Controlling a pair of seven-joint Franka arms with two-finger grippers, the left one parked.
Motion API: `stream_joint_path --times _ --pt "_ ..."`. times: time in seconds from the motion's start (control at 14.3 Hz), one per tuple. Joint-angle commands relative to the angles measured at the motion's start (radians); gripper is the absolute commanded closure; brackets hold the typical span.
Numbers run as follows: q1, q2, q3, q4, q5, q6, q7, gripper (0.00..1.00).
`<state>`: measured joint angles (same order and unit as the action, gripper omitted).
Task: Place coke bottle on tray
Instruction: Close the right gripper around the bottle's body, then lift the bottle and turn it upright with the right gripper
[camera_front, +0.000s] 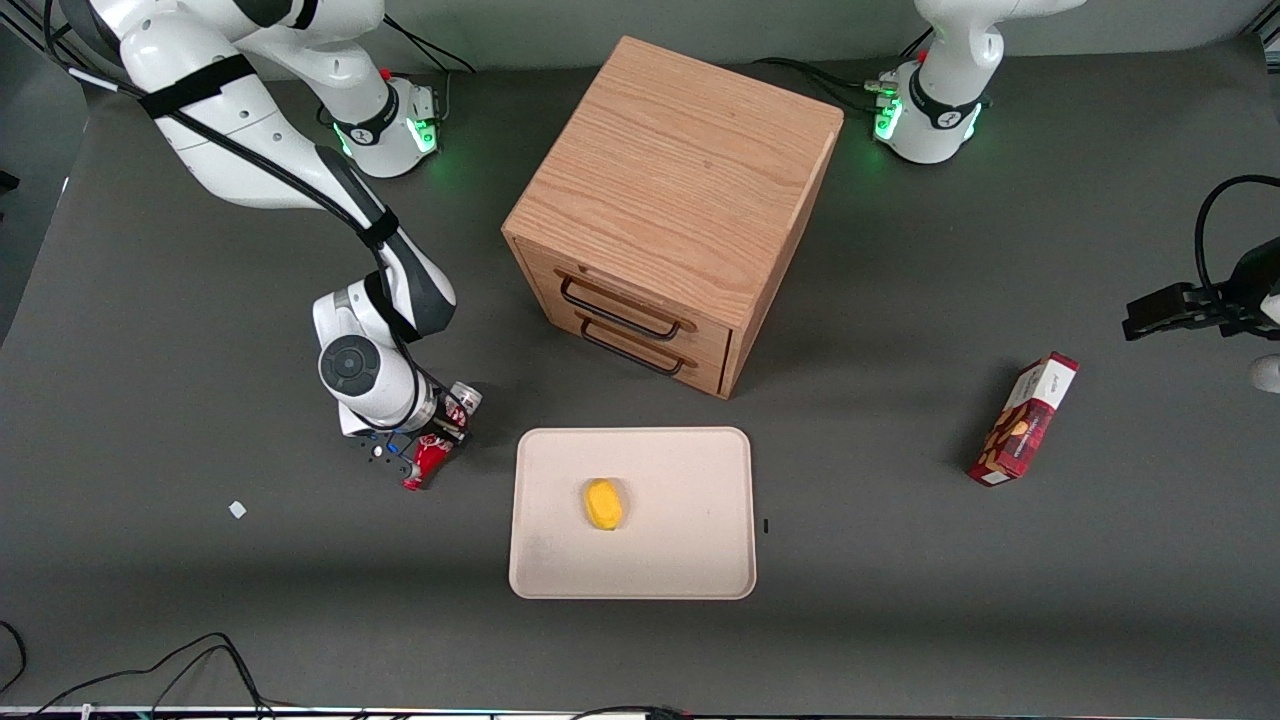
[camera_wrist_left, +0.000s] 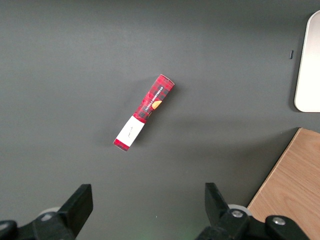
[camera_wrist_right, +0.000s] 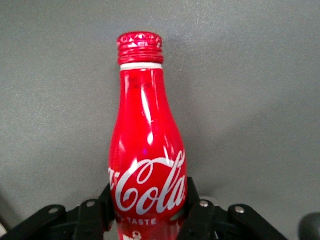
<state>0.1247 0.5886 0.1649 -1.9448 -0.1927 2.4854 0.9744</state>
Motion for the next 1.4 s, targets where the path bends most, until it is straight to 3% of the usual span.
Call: stream_joint_path --times 0.0,0.21,0.49,0.91,1.19,1.33 --pt "-0.002 -0.019 0.001 -0.026 -0.037 0.021 0.036 1.0" --pt "-0.002 -0.076 0.005 -0.02 -0.036 -0.026 0.026 1.0" --pt "-0.031 -0.197 0.063 0.076 -0.019 -0.291 -0.011 1.0" --pt "-0.31 -0.228 0.35 0.422 0.024 -0.765 -0.172 1.0" --pt "-0.3 -0.118 0.36 0.709 0.055 -0.966 -0.191 1.0" --pt "-0.225 -0.04 0.338 0.799 0.036 -0.981 -0.191 1.0"
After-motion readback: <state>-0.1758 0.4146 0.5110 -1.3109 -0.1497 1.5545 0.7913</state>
